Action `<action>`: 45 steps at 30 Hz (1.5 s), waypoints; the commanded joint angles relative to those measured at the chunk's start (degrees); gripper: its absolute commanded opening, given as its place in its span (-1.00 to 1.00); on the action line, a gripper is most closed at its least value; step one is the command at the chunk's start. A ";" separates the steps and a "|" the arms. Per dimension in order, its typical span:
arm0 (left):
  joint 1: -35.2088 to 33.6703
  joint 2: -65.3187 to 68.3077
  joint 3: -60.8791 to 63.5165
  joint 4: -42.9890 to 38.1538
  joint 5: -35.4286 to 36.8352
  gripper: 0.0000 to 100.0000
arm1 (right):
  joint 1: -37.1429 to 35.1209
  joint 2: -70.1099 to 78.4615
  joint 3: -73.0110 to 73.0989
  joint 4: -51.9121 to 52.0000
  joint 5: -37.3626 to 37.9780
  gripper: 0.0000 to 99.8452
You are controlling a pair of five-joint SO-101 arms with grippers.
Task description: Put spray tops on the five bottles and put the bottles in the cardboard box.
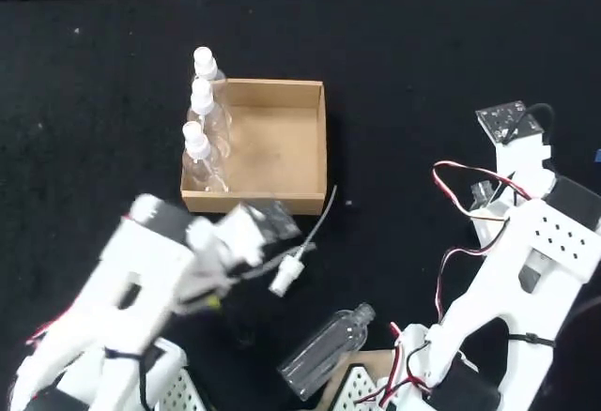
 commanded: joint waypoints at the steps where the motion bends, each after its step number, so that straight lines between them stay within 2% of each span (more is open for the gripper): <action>1: -21.23 0.09 -11.47 7.91 -19.52 -0.86 | 0.53 -2.68 -3.65 0.26 0.09 -0.98; 10: -58.77 0.70 -9.45 7.47 -55.82 -0.86 | 0.44 -3.12 -3.74 0.35 -0.26 -0.98; 14: -71.69 0.70 -5.32 2.11 -65.67 -0.86 | 0.44 -3.12 -3.74 0.44 -0.35 -0.98; 17: -79.43 0.79 -0.84 -7.47 -69.36 -0.86 | -0.18 -3.21 -3.74 0.44 -3.16 -0.98; 22: -84.97 0.79 11.65 -25.32 -69.01 -0.86 | -7.65 -3.21 -3.12 2.20 -12.31 -0.98; 26: -85.14 0.79 15.87 -36.04 -63.30 -0.85 | -16.53 -3.30 -1.54 2.73 -20.04 -0.98; 28: -85.14 0.79 15.78 -38.07 -61.71 -0.79 | -19.25 -3.30 0.84 -0.44 -23.12 -0.98; 33: -85.41 0.18 15.60 -41.14 -61.19 -0.39 | -22.33 -3.30 10.95 -12.13 -26.55 -0.98; 37: -85.76 0.09 13.14 -44.40 -60.75 -0.35 | -22.59 -3.30 19.30 -21.01 -29.01 -0.98; 39: -87.34 0.09 10.42 -44.57 -56.62 -0.34 | -22.59 -3.30 22.99 -25.49 -31.21 -0.98; 41: -88.66 0.09 8.57 -44.57 -49.49 -0.34 | -22.59 -3.30 25.89 -29.89 -33.67 -0.98; 45: -92.44 0.09 8.48 -44.48 -26.37 -0.34 | -22.24 -3.21 27.74 -32.88 -34.20 -0.98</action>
